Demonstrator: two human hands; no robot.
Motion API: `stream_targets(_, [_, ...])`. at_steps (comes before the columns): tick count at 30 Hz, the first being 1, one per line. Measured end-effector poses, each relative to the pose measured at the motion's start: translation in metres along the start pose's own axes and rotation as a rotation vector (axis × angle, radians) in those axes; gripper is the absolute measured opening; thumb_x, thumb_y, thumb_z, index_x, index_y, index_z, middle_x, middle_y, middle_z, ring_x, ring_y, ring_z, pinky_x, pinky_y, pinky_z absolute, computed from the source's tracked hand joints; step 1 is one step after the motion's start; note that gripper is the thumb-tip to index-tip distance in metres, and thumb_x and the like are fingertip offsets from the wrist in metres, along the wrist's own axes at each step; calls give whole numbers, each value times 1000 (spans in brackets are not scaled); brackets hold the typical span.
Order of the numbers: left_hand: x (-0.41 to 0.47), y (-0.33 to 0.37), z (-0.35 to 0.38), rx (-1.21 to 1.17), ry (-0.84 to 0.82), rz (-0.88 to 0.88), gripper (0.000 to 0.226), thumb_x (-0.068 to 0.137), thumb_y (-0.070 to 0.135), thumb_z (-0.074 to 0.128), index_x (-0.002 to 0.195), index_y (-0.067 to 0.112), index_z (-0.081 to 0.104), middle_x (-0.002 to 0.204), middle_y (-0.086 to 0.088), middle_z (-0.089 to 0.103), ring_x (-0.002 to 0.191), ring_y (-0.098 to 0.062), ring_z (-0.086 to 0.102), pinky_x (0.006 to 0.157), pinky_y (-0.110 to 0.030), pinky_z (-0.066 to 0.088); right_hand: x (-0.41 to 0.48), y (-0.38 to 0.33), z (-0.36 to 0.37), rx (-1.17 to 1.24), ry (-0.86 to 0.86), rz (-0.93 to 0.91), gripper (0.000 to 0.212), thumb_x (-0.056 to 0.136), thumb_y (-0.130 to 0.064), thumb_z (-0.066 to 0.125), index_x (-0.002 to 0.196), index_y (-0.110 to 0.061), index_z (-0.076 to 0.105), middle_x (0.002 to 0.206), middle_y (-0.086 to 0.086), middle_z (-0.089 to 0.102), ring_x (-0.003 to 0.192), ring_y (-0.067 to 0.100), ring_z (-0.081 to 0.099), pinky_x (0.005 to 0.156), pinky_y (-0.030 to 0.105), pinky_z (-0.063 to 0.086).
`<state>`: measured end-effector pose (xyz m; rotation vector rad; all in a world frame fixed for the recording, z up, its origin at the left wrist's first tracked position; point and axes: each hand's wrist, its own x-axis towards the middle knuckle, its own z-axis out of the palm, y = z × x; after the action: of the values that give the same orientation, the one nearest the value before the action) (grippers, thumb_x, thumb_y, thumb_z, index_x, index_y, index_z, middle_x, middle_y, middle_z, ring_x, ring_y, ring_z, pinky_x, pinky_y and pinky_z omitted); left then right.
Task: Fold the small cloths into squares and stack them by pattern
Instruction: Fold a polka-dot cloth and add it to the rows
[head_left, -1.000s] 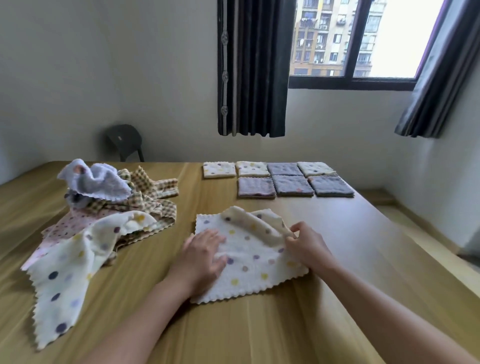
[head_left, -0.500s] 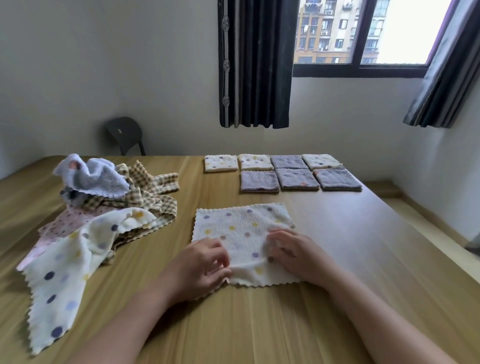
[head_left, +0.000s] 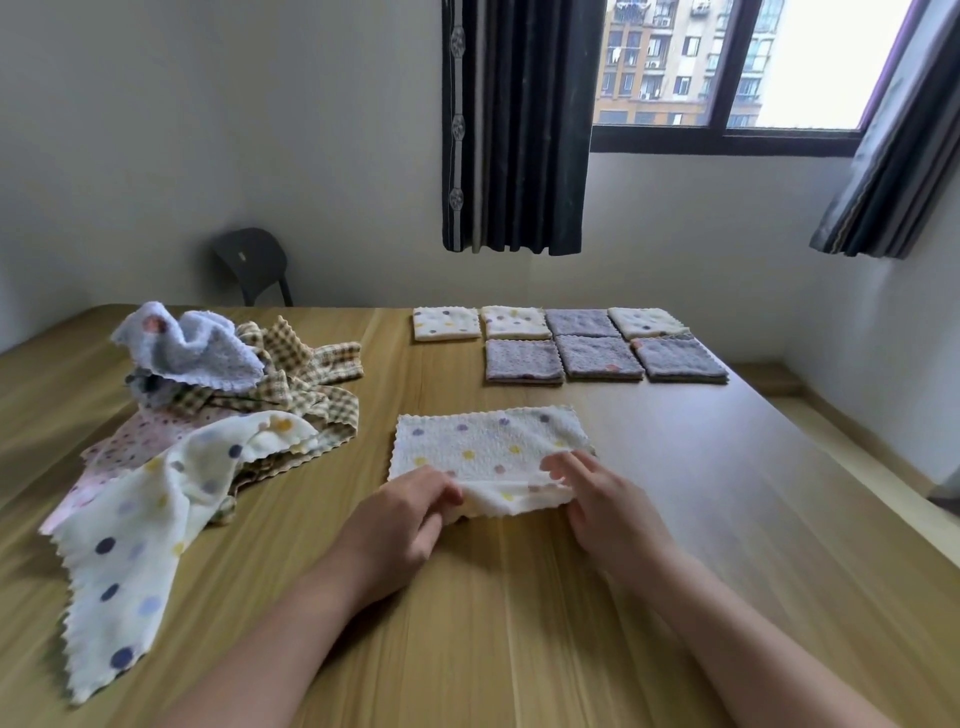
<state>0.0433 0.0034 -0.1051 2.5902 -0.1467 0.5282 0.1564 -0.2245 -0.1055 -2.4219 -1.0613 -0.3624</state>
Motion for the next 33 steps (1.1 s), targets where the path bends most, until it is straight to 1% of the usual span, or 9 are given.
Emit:
stream_targets(3, [0,-3,4,93,-16,47,39,81,22,67,117,23,53,109,13,52,89,-4,54,70,-10,37,0,5,-2,115,120,14,25,83,6,54,97,-12,64,101,-3,65,75,23,61,60,29,42])
stream_targets(9, [1,-11,4,122,35,-14,67,69,-10,57,127,24,50,121,10,47,92,-19,62,66,-31,51,-1,11,-4,228,179,69,15,85,1,61,86,-14,64,80,-12,60,68,14,57,63,32,47])
stream_targets(14, [1,-13,-1,-99,216,-122,37,84,-7,57,110,19,60,106,15,60,97,-10,63,80,-24,51,-2,12,-5,300,166,187,11,89,-8,61,85,-18,63,72,-6,61,67,18,57,63,30,44])
stream_targets(17, [0,-11,-7,-215,276,-194,24,90,3,61,97,25,56,92,18,63,88,3,62,71,-9,46,-3,11,-10,403,173,245,14,91,-12,60,81,-21,61,67,-10,61,66,-1,58,59,15,41])
stream_targets(20, [-1,-9,-11,-336,323,-247,5,93,20,58,89,22,57,80,9,68,73,1,64,58,-10,45,-3,13,-12,484,204,281,15,92,-10,59,81,-19,63,68,-8,63,64,-5,55,57,12,39])
stream_targets(25, [-2,-7,-14,-398,352,-258,15,86,38,56,88,24,58,74,0,67,67,-14,61,55,-21,44,-3,18,-14,525,222,250,25,89,-4,61,77,-27,64,69,-15,64,64,-3,55,59,12,40])
stream_targets(28, [-3,-7,-15,-412,334,-260,14,85,38,56,88,24,58,73,6,67,65,-8,62,54,-18,46,-5,20,-20,545,171,224,27,86,-1,65,77,-26,65,67,-21,66,63,-5,59,61,13,45])
stream_targets(31, [-4,-5,-15,-445,325,-270,16,86,37,56,89,21,59,78,11,67,67,-6,64,54,-18,49,-7,22,-21,604,162,227,22,87,-1,65,80,-21,70,71,-9,69,65,2,63,64,27,52])
stream_targets(33, [-4,-5,-15,-444,356,-273,16,86,37,55,88,22,61,77,8,68,69,-7,64,55,-21,50,-6,21,-22,694,182,229,18,90,-3,62,82,-15,71,76,3,70,68,8,63,64,25,50])
